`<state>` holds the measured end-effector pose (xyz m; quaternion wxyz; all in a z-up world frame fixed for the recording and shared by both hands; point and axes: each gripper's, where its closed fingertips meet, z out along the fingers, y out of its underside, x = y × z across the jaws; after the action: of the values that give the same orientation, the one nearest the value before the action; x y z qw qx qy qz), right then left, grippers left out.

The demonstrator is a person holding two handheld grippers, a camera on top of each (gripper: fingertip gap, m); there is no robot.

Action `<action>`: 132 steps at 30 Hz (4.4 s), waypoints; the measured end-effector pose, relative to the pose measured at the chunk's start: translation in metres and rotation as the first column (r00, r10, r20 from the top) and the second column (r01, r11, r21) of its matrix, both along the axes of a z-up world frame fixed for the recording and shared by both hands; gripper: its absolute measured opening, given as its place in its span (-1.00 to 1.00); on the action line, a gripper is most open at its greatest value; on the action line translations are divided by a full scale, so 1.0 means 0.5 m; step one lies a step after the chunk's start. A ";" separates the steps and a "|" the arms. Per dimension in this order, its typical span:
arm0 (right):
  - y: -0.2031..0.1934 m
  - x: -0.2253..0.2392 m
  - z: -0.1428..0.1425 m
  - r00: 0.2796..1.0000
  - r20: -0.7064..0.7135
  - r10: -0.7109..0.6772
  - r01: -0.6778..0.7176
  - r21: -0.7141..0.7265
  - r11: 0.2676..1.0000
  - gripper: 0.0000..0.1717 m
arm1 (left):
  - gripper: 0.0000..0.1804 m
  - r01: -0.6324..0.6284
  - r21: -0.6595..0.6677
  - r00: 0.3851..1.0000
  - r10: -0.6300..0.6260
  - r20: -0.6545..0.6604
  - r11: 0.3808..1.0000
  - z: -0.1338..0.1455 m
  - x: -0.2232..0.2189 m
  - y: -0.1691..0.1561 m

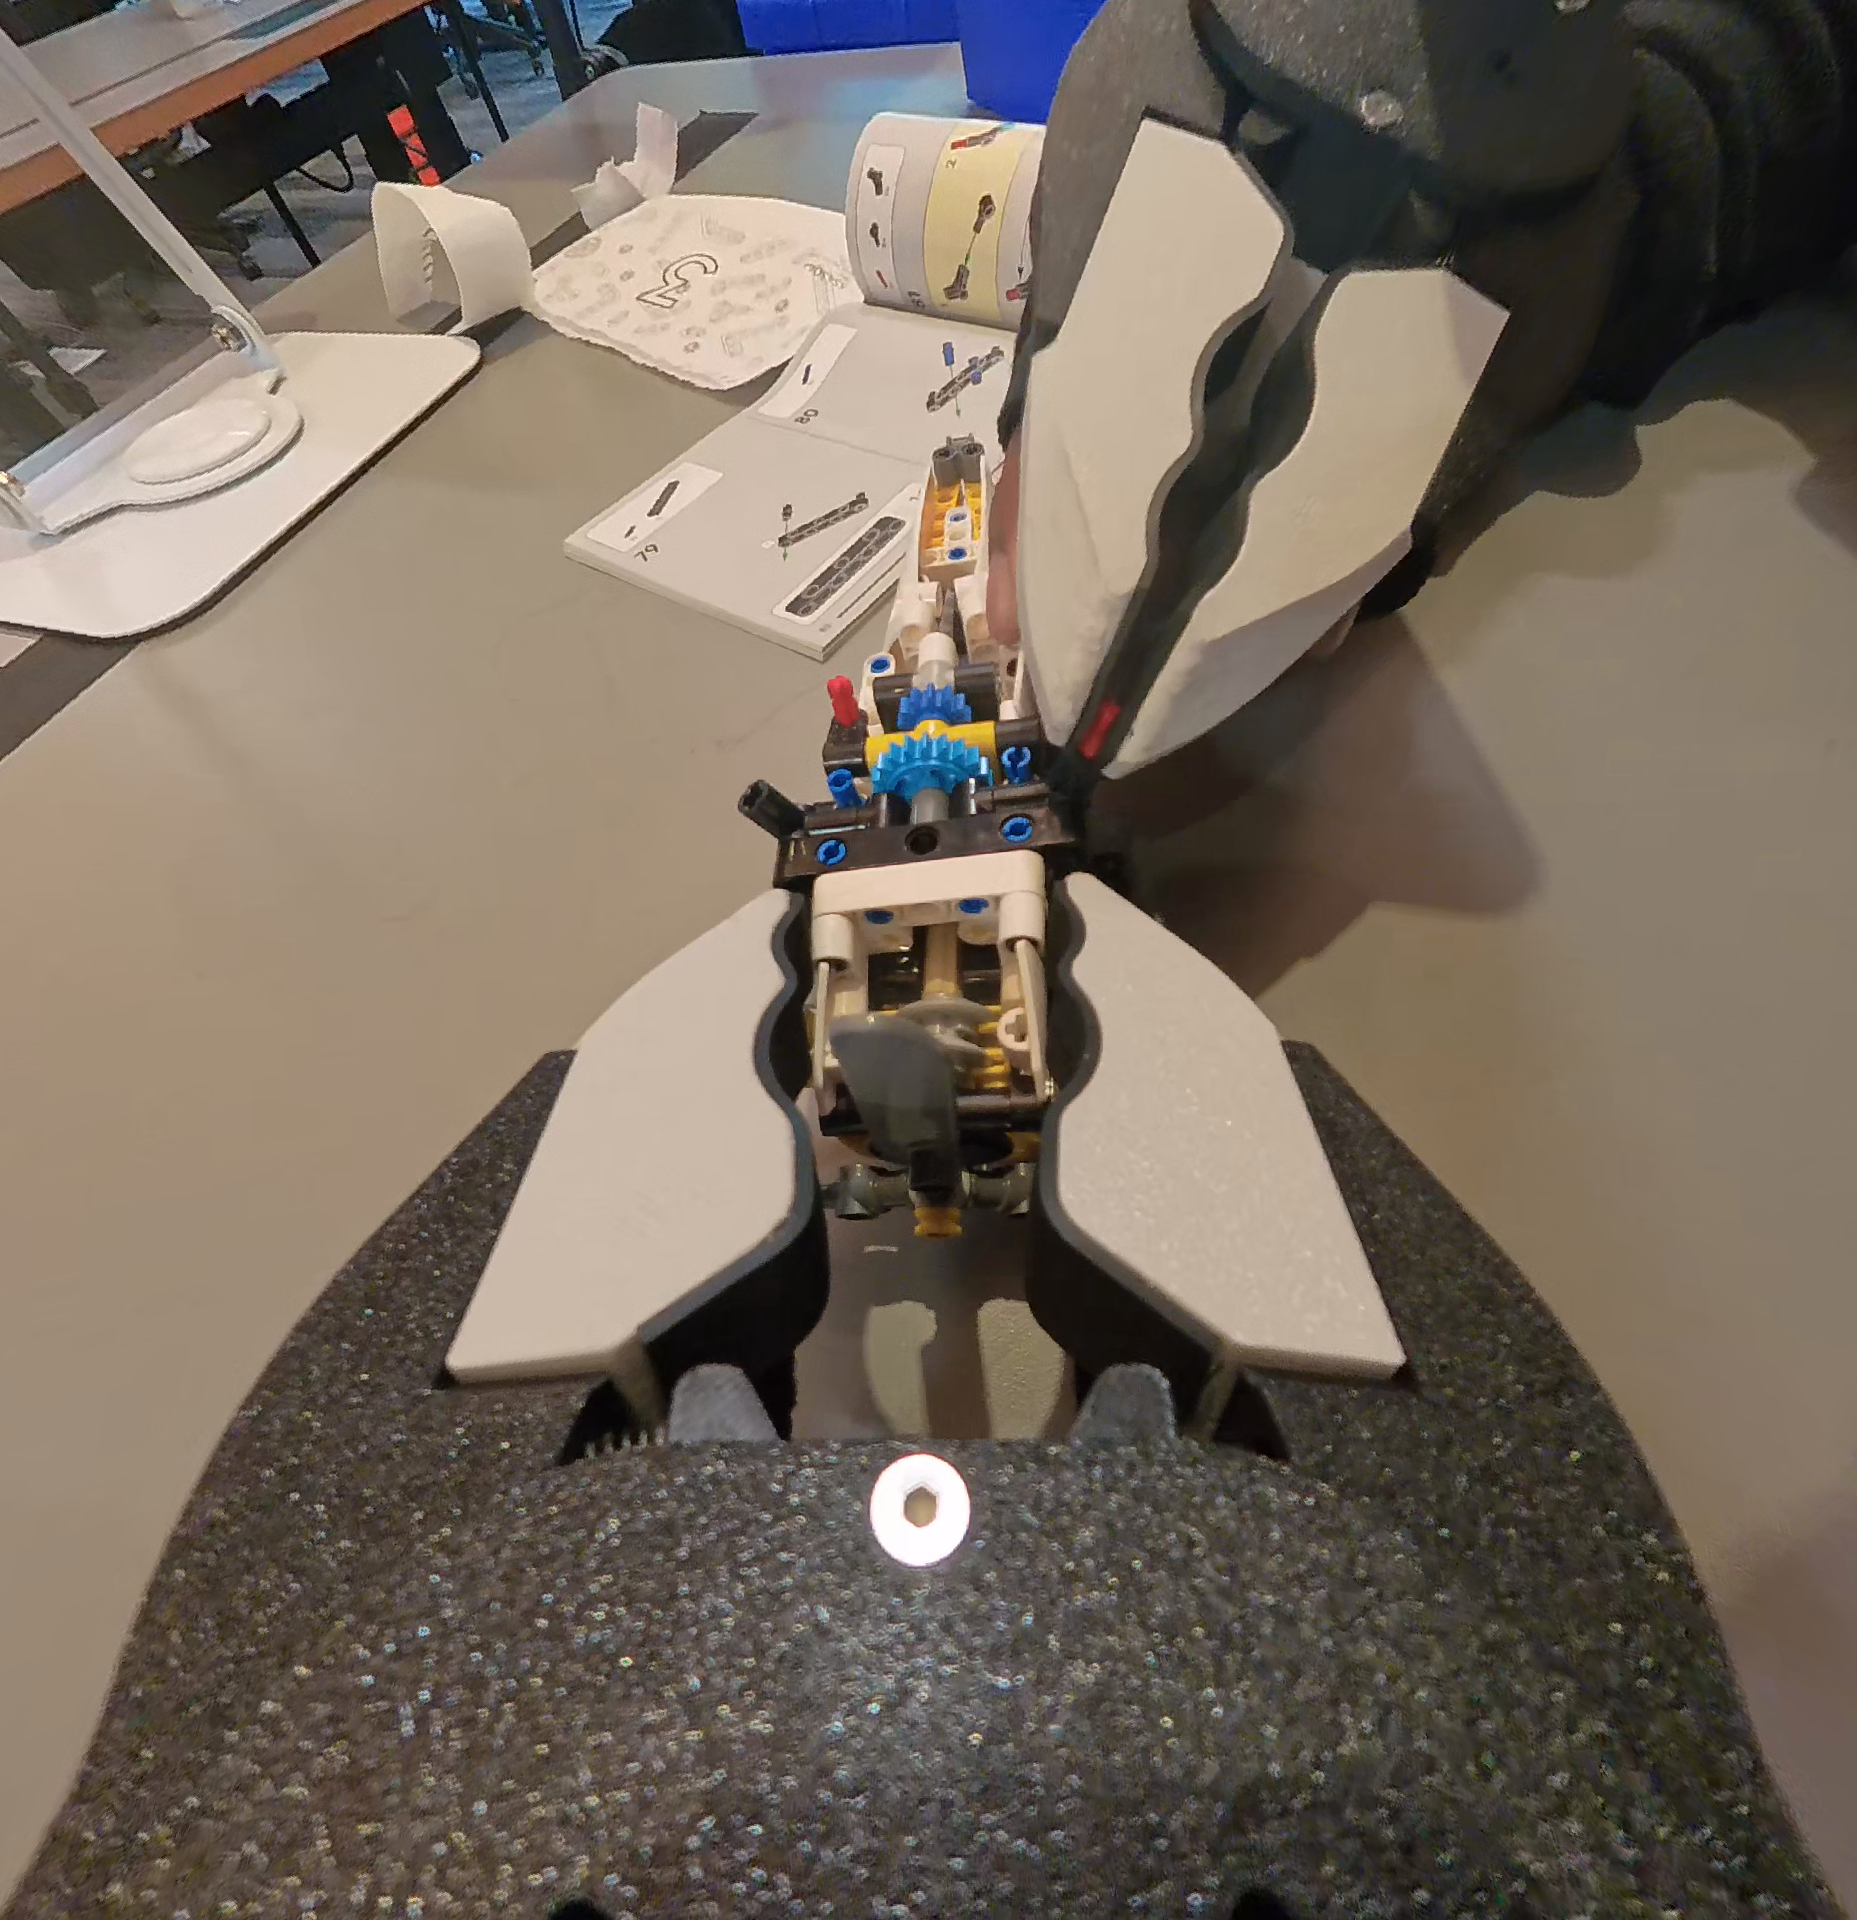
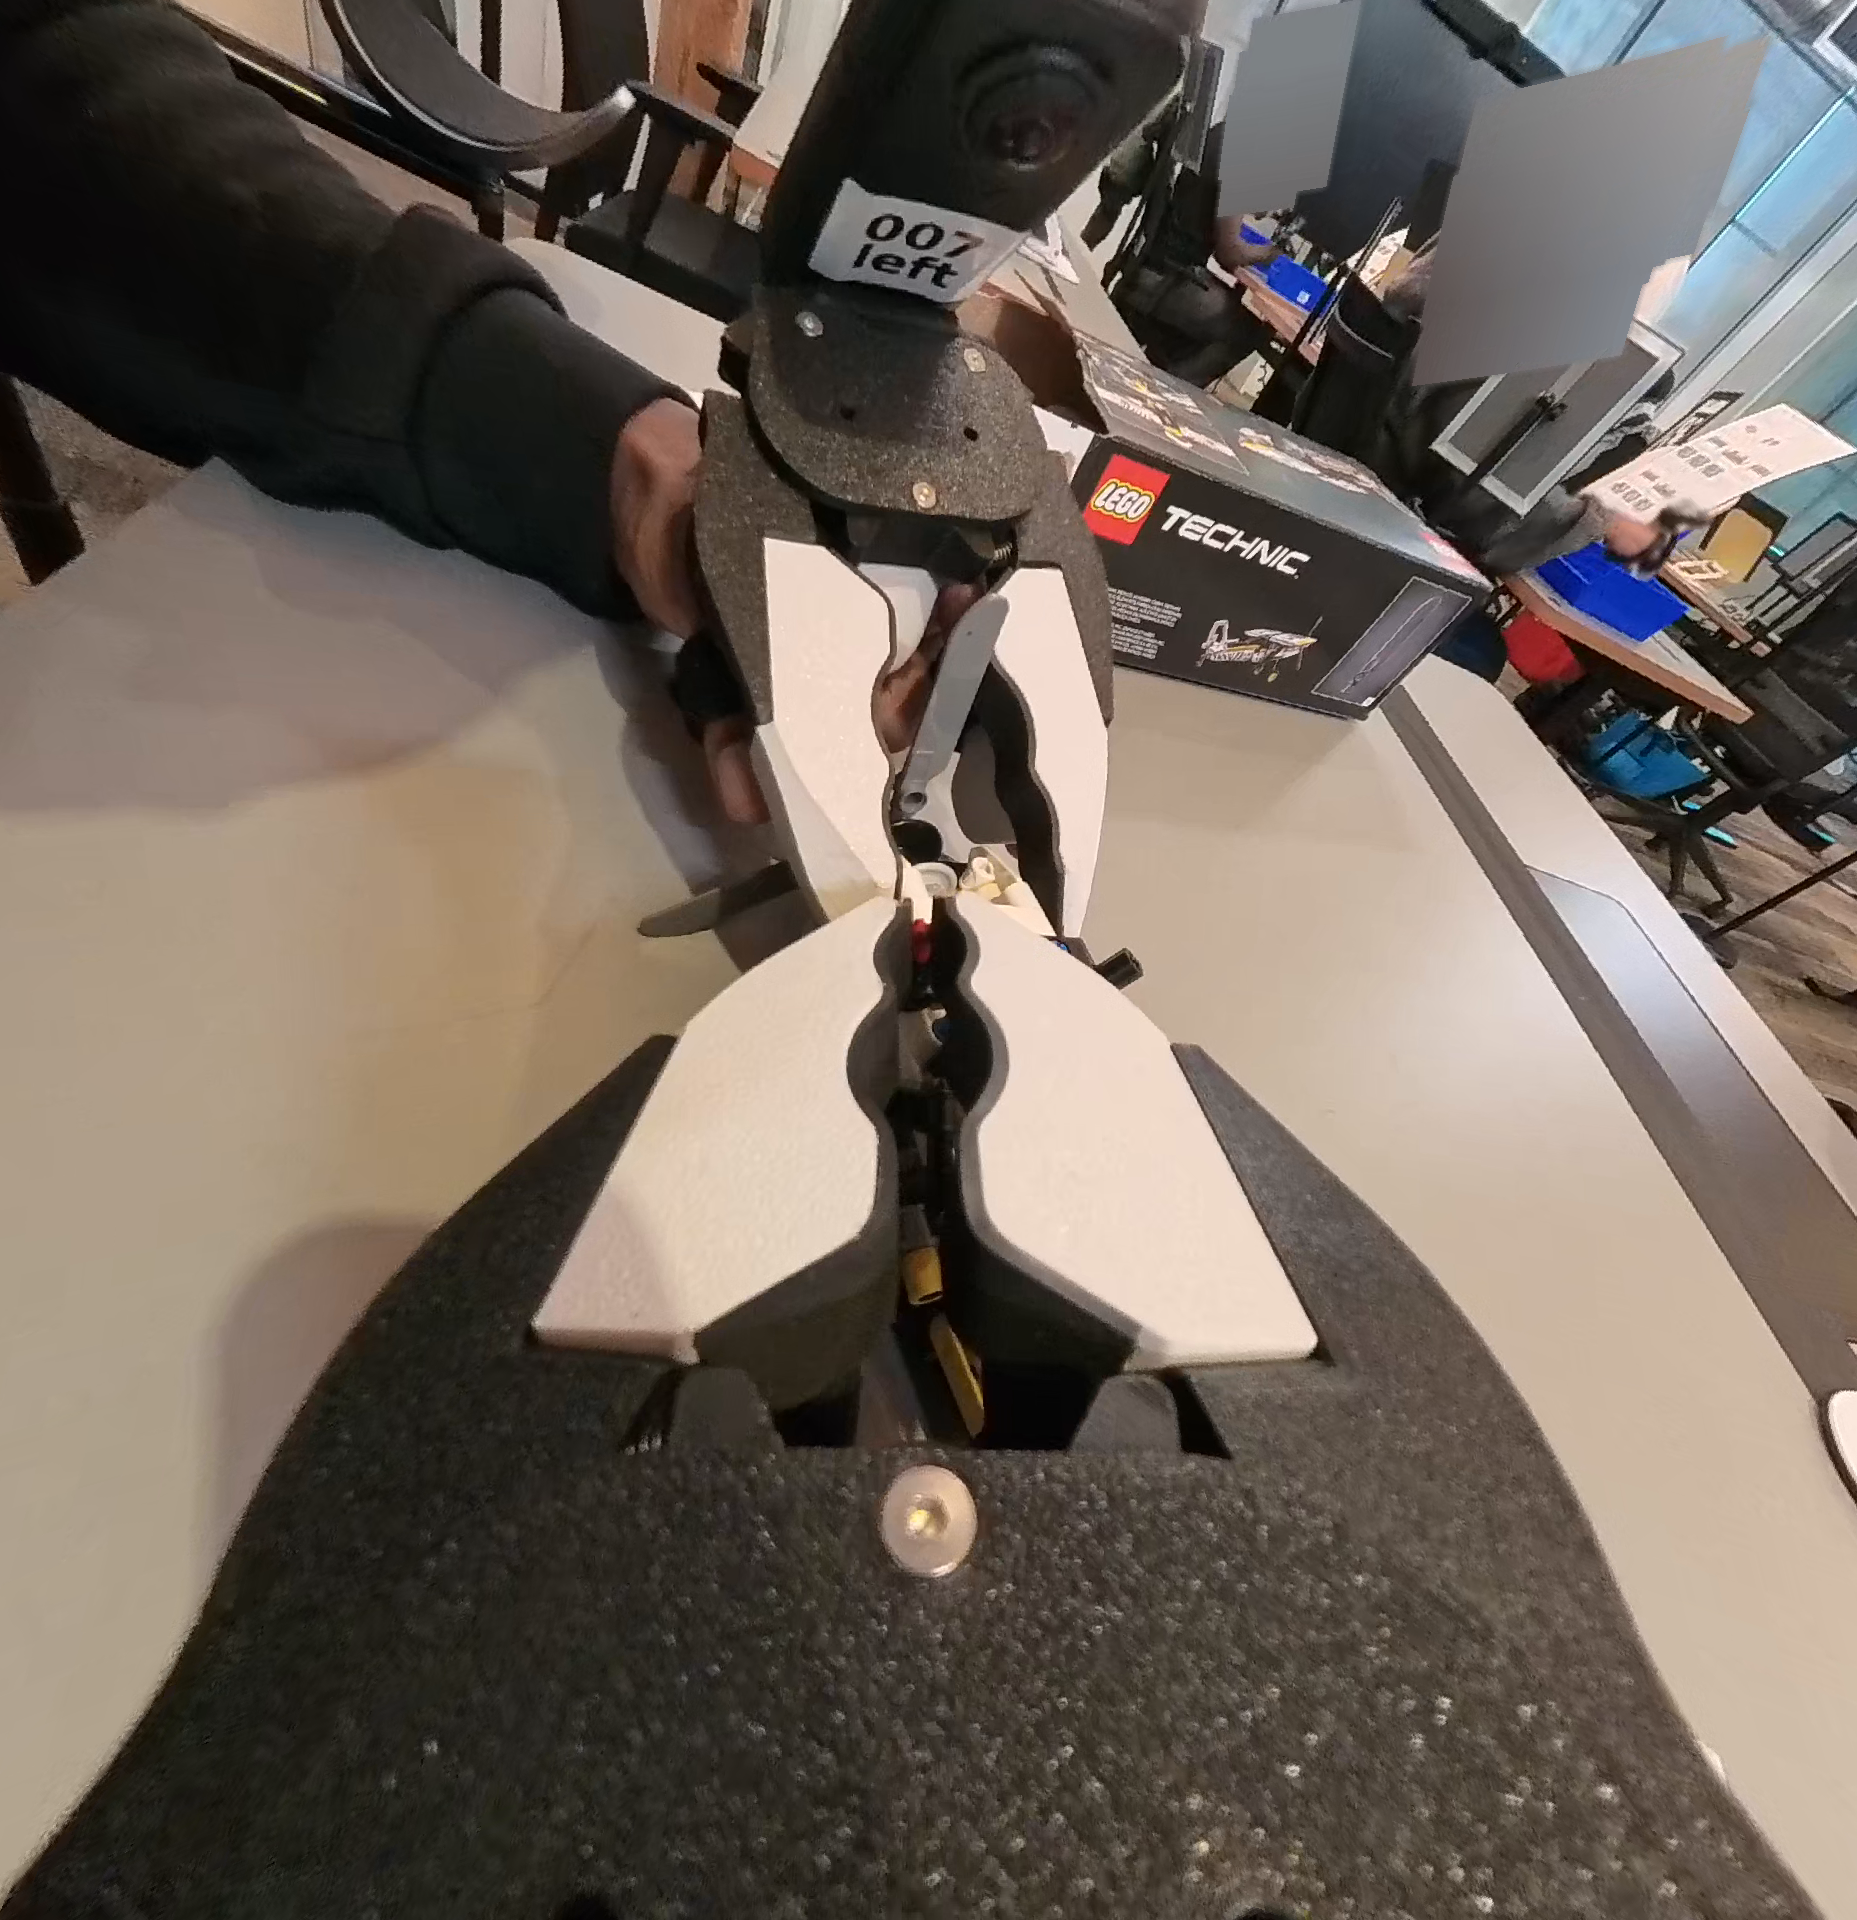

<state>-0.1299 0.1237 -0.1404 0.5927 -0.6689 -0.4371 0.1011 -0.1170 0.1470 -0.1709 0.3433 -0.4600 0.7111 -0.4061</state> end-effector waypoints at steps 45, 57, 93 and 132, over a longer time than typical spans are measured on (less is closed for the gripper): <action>-0.006 0.010 0.012 0.998 0.005 -0.059 0.059 0.097 0.994 -0.84 | -0.50 -0.027 0.011 1.000 0.027 -0.008 1.000 -0.002 0.000 0.009; 0.018 -0.006 -0.016 0.993 0.072 -0.091 0.089 0.029 0.996 -0.89 | -0.49 -0.017 0.012 1.000 0.017 -0.007 1.000 -0.002 -0.002 0.006; -0.013 -0.003 0.002 0.998 -0.035 -0.057 0.058 0.016 0.998 -0.98 | -0.49 0.041 0.002 0.999 -0.041 -0.005 0.999 -0.002 -0.001 -0.015; -0.007 -0.014 -0.001 0.993 -0.007 -0.114 0.114 0.057 0.992 -0.93 | -0.50 0.034 0.006 0.999 -0.034 -0.011 0.999 -0.003 -0.004 -0.012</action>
<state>-0.1370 0.1201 -0.1410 0.6171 -0.6755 -0.3998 0.0556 -0.1188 0.1411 -0.1722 0.3338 -0.4489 0.7220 -0.4072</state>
